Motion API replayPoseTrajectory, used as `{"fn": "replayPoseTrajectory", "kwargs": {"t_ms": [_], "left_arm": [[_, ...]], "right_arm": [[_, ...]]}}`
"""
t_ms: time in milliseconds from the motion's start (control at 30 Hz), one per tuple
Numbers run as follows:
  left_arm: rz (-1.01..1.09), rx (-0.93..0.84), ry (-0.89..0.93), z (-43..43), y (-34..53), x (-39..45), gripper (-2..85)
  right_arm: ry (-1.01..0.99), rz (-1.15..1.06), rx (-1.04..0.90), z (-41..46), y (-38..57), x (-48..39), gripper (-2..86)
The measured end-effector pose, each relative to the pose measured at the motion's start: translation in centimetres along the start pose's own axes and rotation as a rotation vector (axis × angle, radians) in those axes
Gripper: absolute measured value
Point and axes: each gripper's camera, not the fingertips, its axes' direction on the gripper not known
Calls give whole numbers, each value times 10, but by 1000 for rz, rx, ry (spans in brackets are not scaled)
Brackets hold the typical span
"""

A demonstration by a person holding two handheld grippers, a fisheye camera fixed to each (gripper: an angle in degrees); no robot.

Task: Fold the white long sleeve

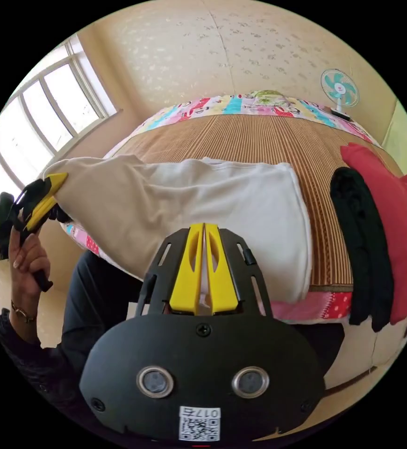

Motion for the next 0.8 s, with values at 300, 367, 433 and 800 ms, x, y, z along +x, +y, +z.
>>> {"fn": "replayPoseTrajectory", "kwargs": {"t_ms": [300,367,433,800], "left_arm": [[421,-453,267,170,43,153,76],[426,-401,242,156,54,147,90],[378,-314,113,133,58,127,128],[-433,-515,268,158,89,-55,150]], "right_arm": [[84,338,97,-131,113,164,27],[47,417,93,-149,135,200,47],[-11,462,104,-159,147,222,68],[-644,761,249,-177,177,334,183]]}}
